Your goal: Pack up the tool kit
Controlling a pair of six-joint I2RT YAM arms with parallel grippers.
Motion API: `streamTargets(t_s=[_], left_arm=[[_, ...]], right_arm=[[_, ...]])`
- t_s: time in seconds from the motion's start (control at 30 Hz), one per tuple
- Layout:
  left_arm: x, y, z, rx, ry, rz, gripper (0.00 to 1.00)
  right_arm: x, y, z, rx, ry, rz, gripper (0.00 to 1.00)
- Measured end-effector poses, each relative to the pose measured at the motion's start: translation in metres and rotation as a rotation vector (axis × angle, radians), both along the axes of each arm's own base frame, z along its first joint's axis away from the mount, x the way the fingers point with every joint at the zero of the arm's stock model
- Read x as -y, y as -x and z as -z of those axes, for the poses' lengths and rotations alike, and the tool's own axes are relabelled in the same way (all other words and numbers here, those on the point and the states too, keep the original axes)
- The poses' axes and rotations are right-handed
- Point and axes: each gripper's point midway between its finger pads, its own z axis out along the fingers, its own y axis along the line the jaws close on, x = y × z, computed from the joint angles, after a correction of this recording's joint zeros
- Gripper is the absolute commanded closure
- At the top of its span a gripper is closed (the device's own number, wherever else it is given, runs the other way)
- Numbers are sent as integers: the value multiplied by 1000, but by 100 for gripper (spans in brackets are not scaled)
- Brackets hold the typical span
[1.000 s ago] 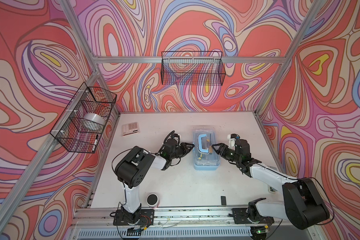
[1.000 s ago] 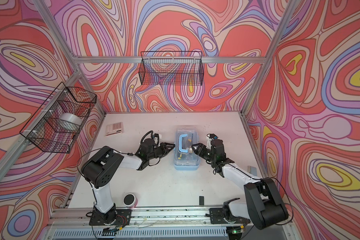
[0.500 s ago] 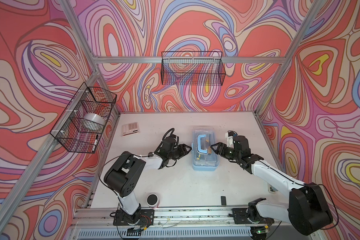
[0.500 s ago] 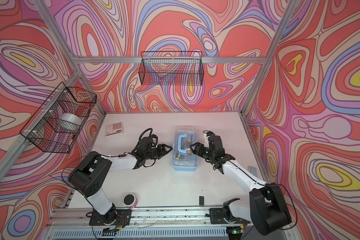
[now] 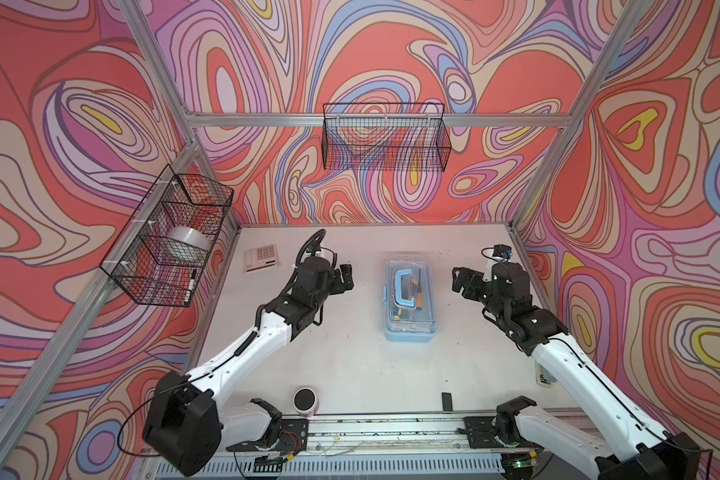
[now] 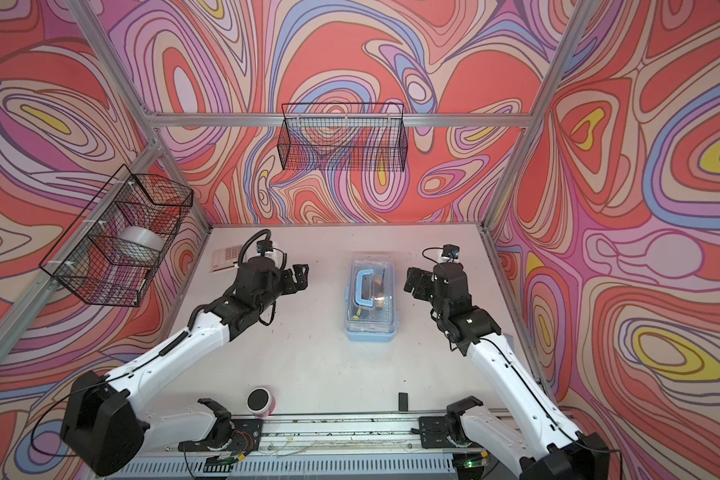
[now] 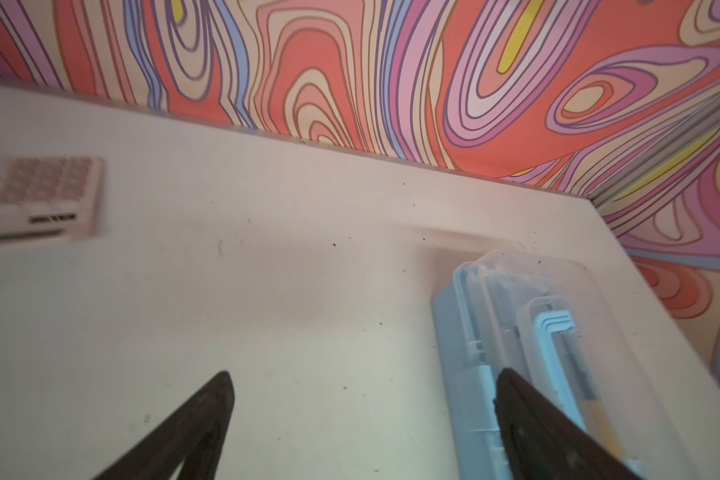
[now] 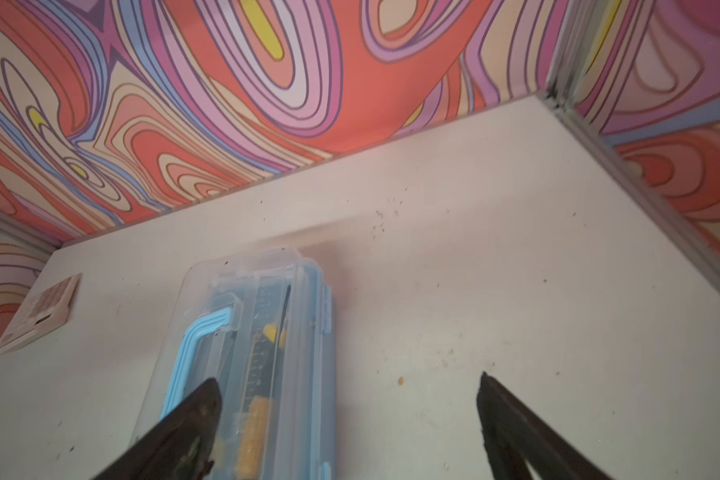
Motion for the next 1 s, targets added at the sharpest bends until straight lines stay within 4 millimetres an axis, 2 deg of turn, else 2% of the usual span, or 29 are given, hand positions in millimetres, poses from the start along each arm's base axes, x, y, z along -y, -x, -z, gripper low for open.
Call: streamTargets(t_s=[0.07,0.17,0.27,0.4,0.53,0.6,0.7,0.77,1.0], left_arm=[[-25,13,19,74,-112,-56,0],[-70,26,54,85,-262,-173,0],[-117,26,72,63,-367,-309,0],[-147,8,92,48,-434,-410,0],[-174,4,132,-8,-463,-467,0],[-186,6,140,-38,-433,-466,0],[-194,-6,134,21,-354,-453,0],[-192,-8,141,-3,-328,-424,0],[-179,-19,136,25,-283,-357,0]], right_arm=[[7,6,17,26,25,18,2],[10,8,40,22,68,16,2],[10,2,42,29,108,10,2],[9,-12,39,63,133,13,2],[10,-24,44,94,171,30,2],[12,-27,51,114,201,33,2],[21,-33,77,83,262,54,2],[29,-39,94,61,300,76,2],[69,-65,146,48,376,174,2]])
